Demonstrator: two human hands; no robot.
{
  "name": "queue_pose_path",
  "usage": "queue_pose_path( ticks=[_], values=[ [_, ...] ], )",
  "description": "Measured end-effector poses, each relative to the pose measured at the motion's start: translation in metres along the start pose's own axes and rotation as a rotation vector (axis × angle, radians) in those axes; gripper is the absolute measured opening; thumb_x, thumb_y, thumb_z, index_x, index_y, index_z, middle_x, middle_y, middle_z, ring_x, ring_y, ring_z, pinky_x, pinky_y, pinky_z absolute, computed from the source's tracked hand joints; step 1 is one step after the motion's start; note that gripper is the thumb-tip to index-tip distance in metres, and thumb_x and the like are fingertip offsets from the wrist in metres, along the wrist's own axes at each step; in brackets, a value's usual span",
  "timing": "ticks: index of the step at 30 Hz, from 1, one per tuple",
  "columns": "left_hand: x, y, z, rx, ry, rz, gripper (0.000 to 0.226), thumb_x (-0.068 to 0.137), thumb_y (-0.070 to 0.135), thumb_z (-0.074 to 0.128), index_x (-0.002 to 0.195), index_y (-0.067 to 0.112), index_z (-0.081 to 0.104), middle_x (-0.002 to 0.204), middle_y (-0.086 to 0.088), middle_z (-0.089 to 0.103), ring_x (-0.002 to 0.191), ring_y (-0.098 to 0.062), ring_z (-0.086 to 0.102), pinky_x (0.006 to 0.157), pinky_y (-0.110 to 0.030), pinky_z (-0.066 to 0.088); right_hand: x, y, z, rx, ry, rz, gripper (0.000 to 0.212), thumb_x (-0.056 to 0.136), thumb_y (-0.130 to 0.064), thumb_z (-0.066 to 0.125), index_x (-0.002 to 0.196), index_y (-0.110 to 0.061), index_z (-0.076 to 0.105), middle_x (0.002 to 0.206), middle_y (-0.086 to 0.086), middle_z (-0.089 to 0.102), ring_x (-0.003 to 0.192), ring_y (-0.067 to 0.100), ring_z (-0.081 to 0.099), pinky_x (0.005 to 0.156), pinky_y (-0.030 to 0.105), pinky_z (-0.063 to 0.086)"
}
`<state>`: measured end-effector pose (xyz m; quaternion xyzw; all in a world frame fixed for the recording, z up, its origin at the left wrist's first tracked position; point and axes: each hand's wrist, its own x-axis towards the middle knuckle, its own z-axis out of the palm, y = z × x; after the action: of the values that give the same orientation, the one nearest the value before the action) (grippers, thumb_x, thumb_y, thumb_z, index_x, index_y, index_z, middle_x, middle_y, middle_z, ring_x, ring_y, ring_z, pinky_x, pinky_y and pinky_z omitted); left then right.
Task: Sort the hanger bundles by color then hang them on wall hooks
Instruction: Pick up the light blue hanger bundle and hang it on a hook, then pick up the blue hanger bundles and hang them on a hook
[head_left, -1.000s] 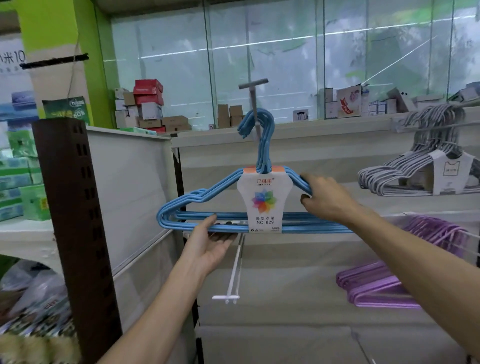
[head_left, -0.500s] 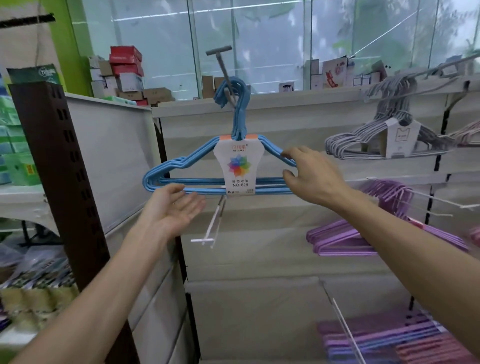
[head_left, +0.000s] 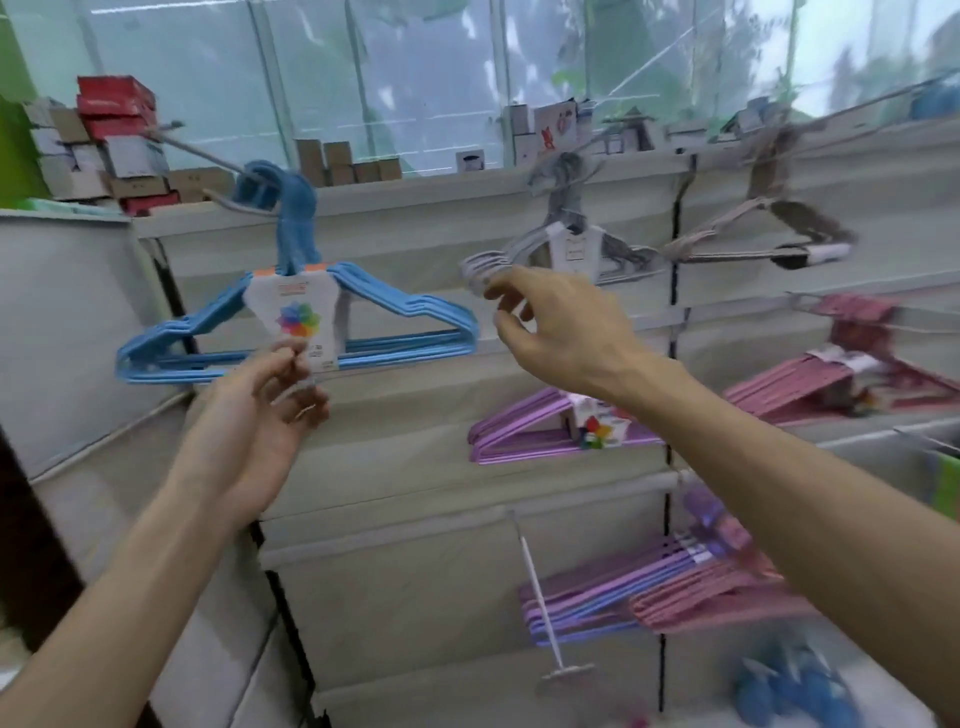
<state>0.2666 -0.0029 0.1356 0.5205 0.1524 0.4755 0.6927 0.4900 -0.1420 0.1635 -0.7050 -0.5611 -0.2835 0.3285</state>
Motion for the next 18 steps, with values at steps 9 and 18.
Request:
queue_pose_path(
  ticks=[9,18],
  values=[
    [-0.057,-0.098,0.155,0.166,-0.447,0.084,0.019,0.089,0.025,0.055,0.091,0.011,0.067,0.072,-0.004,0.059,0.061,-0.019,0.058,0.056,-0.025,0.050,-0.103,0.095,-0.119,-0.008,0.061,0.179,0.027,0.092,-0.030,0.052,0.113,-0.025,0.068,0.087,-0.019,0.063,0.090,0.013,0.066,0.079,0.043,0.055],
    [-0.106,-0.198,0.296,0.171,-0.838,0.065,0.047,0.074,0.063,0.072,0.086,0.018,0.072,0.072,-0.006,0.059,0.063,-0.022,0.057,0.056,-0.027,0.049,-0.212,0.192,-0.222,-0.137,0.146,0.483,0.024,0.085,-0.033,0.054,0.101,-0.028,0.072,0.079,-0.016,0.066,0.079,0.011,0.067,0.077,0.044,0.056]
  ],
)
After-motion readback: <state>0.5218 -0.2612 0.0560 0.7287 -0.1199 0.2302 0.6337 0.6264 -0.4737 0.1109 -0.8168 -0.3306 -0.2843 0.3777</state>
